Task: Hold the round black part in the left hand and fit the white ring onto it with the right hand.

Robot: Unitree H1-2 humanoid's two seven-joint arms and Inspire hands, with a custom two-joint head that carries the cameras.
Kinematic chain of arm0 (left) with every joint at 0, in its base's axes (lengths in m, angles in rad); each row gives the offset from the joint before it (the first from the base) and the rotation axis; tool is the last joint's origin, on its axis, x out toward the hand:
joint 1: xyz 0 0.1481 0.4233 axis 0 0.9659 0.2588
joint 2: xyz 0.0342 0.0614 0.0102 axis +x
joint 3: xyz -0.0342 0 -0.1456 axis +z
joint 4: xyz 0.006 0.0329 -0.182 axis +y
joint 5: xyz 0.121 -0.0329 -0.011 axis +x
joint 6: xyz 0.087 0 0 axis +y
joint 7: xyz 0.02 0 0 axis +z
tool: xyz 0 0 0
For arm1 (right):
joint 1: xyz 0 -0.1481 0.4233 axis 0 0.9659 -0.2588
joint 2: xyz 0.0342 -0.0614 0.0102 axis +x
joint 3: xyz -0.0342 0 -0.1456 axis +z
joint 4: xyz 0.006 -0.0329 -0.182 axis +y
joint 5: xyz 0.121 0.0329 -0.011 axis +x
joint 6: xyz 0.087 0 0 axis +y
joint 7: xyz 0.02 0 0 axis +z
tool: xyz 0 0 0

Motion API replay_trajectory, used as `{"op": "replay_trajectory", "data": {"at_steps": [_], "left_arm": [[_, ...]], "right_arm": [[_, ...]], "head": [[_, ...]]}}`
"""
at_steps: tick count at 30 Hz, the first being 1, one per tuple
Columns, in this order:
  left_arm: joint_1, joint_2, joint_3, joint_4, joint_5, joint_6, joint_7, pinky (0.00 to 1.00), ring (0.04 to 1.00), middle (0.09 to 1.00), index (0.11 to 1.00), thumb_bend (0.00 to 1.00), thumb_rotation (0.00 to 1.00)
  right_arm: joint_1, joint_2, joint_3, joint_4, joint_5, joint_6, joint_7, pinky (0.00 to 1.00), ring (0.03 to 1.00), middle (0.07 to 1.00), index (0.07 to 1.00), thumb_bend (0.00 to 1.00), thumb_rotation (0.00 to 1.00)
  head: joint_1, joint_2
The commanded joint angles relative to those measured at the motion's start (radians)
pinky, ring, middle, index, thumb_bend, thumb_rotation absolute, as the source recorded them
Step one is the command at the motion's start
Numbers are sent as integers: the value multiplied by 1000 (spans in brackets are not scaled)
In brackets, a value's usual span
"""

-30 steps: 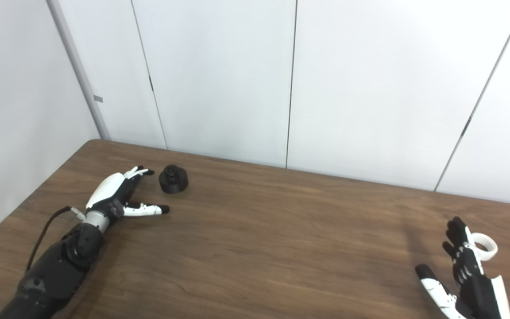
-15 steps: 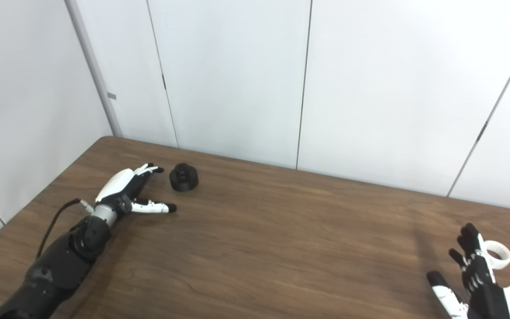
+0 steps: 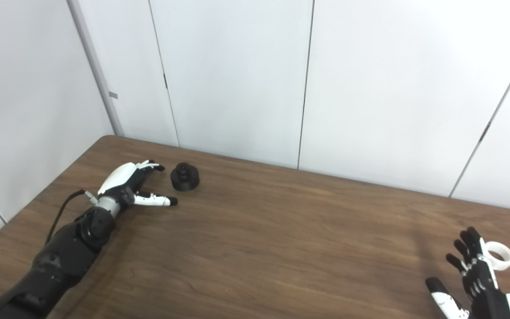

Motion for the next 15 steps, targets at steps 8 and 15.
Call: {"op": "replay_trajectory", "data": {"at_steps": [8, 15], "left_arm": [[-50, 15, -34, 43, 18, -9, 3, 1000, 999, 967, 826, 1000, 489], [-81, 10, -65, 95, 17, -39, 3, 1000, 995, 957, 811, 1000, 495]], "right_arm": [[99, 23, 8, 24, 16, -3, 6, 870, 950, 977, 984, 412, 462], [113, 34, 9, -14, 16, 31, 4, 860, 945, 976, 983, 414, 433]], "head": [[-10, 11], [-21, 16]]}}
